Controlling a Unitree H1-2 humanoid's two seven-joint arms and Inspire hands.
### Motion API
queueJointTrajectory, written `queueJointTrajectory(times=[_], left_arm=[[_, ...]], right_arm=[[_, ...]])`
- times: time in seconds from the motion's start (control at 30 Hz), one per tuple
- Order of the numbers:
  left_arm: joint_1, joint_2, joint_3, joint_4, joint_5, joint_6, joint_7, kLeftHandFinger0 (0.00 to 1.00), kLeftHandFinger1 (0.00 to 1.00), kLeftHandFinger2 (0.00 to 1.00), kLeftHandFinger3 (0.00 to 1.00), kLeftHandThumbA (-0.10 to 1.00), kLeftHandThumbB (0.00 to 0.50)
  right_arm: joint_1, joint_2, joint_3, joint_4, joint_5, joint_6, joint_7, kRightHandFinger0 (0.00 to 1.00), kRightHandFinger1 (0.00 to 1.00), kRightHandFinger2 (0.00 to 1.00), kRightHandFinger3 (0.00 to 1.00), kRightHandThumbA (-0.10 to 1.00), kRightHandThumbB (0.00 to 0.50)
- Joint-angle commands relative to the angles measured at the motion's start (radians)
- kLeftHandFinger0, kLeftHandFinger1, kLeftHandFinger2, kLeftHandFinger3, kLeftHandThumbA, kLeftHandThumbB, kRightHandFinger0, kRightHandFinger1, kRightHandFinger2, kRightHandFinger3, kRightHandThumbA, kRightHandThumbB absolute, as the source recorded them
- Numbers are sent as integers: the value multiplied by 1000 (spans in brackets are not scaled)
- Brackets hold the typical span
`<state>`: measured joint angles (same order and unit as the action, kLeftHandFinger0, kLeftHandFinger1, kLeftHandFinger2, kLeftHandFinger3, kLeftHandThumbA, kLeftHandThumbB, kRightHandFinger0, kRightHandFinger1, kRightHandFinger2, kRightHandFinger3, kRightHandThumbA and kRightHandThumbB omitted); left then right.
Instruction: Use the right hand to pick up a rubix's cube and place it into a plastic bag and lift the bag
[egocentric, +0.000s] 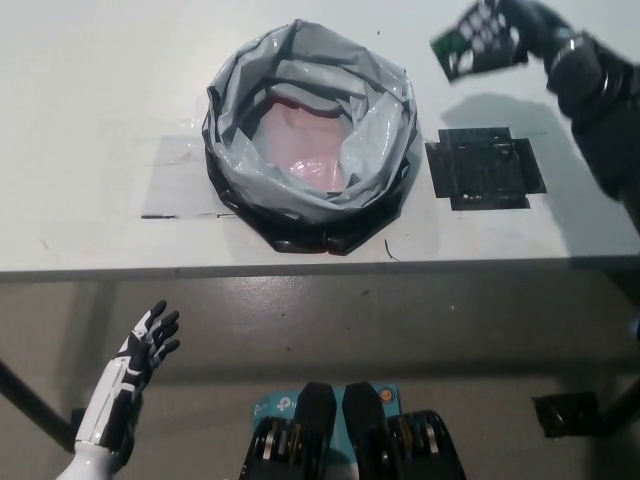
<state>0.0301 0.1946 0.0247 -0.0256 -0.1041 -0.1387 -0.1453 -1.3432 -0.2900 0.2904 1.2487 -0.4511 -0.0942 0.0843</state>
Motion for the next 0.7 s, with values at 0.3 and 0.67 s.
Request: queueJointTrajectory(times=[0.3, 0.67], left_arm=[[-4, 15, 5, -19, 5, -21, -9, 1000, 1000, 1000, 1000, 974, 149], [-13, 13, -4, -23, 9, -12, -12, 1000, 1000, 1000, 1000, 995, 167]], right_arm=[[-179, 90, 24, -92, -4, -9, -5, 212, 456, 594, 358, 210, 272], [-136, 254, 97, -15, -29, 5, -28, 0, 217, 364, 442, 187, 270]])
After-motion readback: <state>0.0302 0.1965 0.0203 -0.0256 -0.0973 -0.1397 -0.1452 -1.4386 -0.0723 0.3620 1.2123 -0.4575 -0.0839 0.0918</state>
